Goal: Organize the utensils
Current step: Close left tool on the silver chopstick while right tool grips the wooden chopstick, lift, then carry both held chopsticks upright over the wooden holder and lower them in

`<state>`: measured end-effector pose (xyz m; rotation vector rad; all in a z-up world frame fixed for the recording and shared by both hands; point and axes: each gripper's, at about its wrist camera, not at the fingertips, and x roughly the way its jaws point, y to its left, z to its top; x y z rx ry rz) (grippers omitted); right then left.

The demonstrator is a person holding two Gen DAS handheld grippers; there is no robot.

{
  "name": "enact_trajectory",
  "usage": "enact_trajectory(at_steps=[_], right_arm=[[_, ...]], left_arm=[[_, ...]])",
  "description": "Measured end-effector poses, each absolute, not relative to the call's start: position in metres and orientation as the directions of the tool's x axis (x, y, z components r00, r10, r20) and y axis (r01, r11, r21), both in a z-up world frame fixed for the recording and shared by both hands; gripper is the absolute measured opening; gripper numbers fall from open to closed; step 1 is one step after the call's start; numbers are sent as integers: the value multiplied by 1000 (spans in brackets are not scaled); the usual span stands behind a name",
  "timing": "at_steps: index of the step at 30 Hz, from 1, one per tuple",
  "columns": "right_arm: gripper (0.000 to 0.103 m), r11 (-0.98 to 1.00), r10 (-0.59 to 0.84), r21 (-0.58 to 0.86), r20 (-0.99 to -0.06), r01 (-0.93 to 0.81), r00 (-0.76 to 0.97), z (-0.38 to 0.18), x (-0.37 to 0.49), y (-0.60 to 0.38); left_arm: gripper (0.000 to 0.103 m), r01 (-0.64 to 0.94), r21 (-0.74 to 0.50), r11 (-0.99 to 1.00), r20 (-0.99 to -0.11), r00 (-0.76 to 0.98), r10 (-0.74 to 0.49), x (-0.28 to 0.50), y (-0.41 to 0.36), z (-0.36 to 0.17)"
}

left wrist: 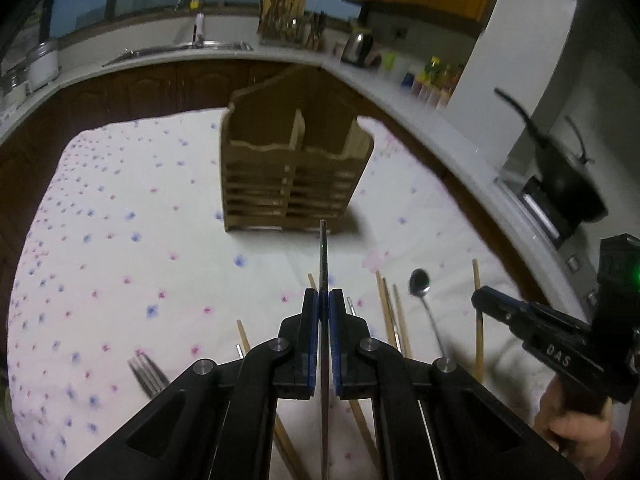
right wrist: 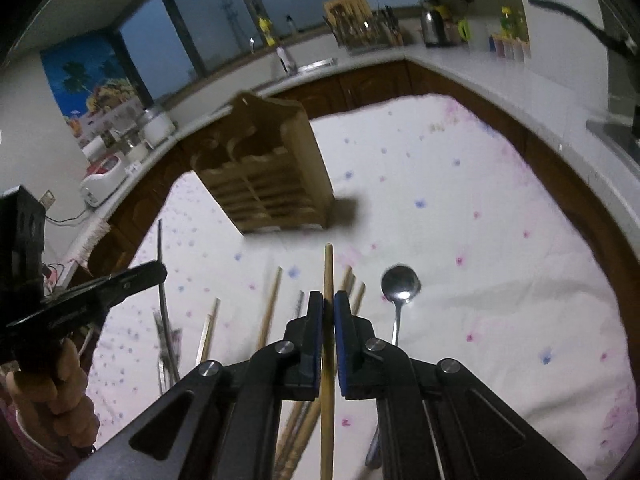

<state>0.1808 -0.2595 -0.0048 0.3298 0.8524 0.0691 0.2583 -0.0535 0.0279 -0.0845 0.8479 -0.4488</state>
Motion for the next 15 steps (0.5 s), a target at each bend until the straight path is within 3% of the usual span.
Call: enact_trajectory(at_steps=[15], right_arm=[[5,947,195,321,-615,16,764,48,173,-250]], left_arm=[[3,332,-309,891,-603,656,-454,206,4,69]])
